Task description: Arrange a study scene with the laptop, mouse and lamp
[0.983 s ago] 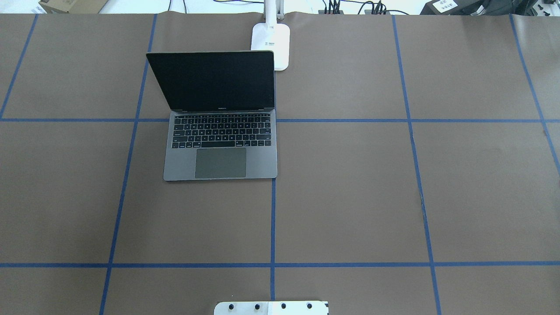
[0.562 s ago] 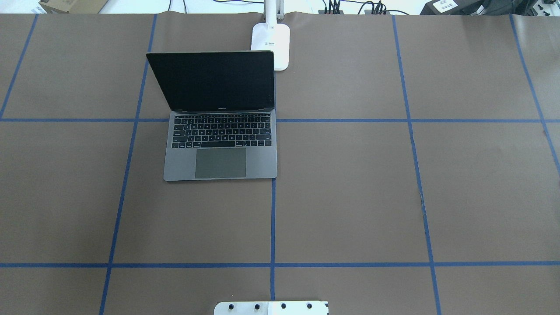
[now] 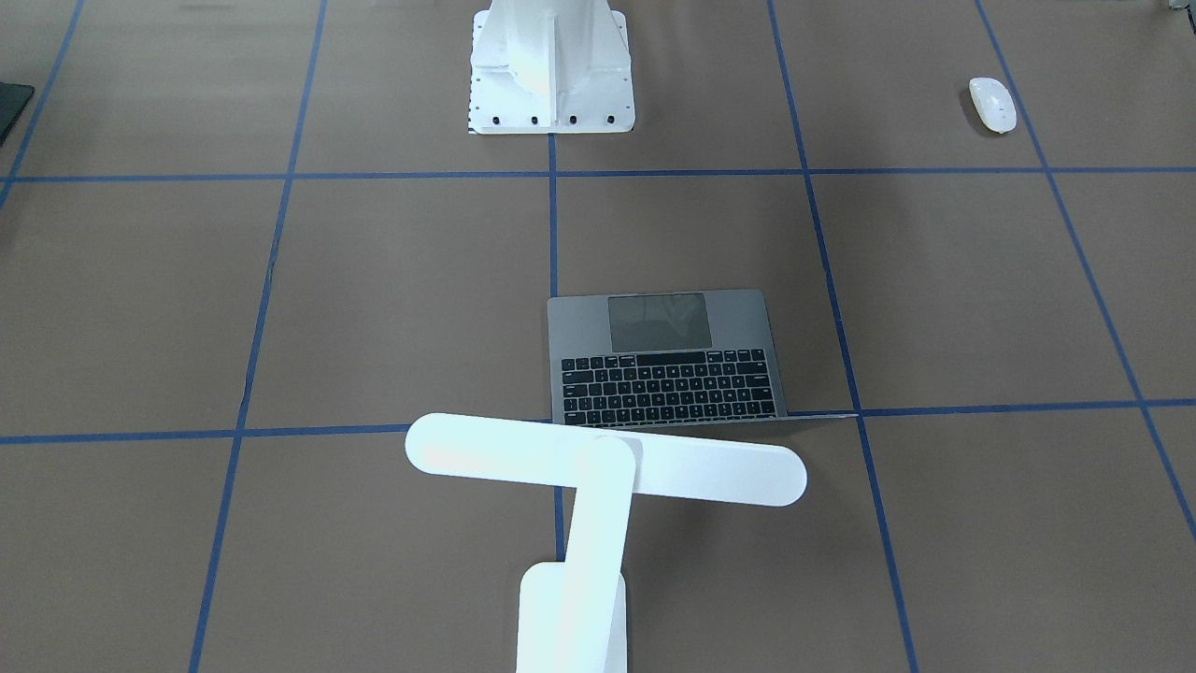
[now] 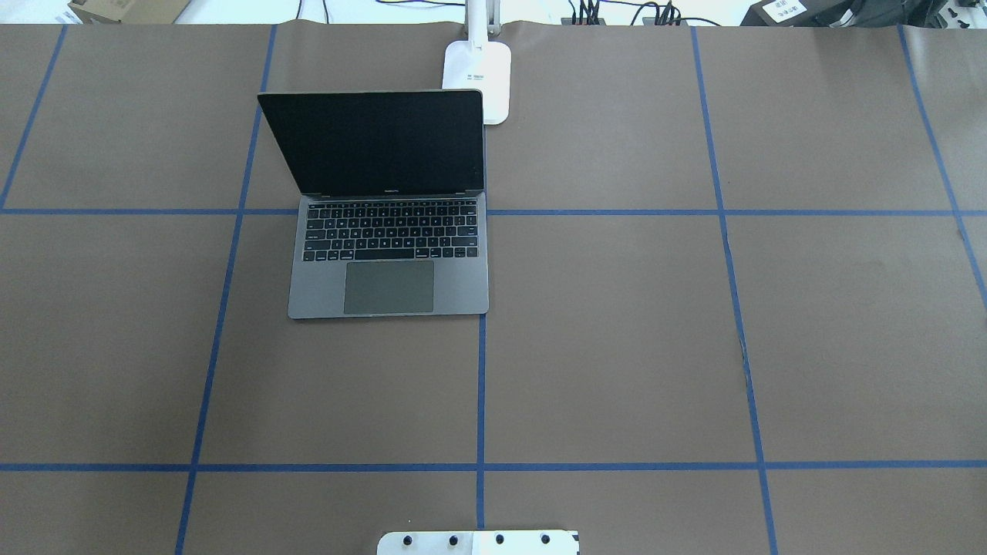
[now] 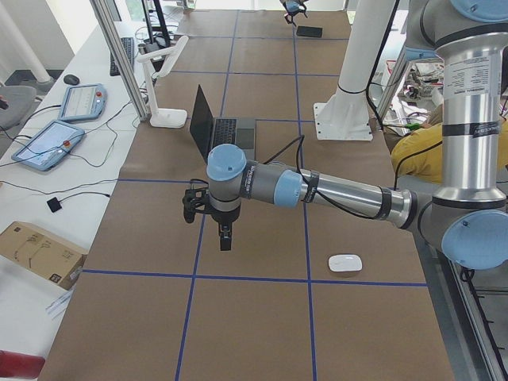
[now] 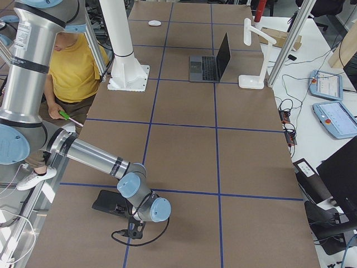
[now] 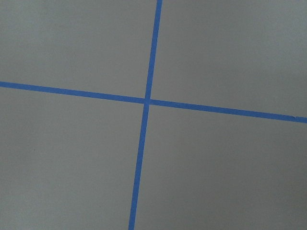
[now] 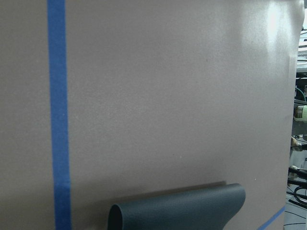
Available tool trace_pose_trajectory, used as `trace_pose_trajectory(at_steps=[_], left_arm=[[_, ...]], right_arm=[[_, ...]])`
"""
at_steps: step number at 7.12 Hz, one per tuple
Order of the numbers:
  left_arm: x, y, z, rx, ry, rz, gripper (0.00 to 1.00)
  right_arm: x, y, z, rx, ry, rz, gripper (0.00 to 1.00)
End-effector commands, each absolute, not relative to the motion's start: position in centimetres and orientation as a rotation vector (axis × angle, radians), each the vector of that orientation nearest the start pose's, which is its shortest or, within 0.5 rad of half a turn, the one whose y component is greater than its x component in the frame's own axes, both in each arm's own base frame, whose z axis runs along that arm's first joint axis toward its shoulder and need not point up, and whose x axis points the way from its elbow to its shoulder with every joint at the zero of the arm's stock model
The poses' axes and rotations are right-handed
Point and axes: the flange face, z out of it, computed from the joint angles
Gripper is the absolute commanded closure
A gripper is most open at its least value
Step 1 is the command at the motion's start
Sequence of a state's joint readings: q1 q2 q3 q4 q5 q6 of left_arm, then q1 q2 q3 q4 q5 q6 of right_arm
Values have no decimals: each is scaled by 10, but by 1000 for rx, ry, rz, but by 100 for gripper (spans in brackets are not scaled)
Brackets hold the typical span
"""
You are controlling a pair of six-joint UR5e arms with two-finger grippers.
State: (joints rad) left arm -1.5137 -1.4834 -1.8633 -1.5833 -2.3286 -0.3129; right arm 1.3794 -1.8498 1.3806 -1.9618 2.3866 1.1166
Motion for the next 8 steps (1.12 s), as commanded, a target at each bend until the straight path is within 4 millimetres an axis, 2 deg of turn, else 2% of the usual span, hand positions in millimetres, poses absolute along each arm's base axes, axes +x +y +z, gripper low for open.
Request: trace_pose_trajectory(at_steps=[1, 7, 8], left_arm=[[-39, -463, 555, 65, 781, -160, 0], [-38, -463, 554, 66, 781, -158, 0], [-38, -463, 554, 66, 781, -158, 0]], right_arm=[[13, -249, 874, -1192, -110, 1180, 8], [13, -239, 886, -1207, -76, 1167, 12], [12, -239, 886, -1206, -75, 1162, 19]])
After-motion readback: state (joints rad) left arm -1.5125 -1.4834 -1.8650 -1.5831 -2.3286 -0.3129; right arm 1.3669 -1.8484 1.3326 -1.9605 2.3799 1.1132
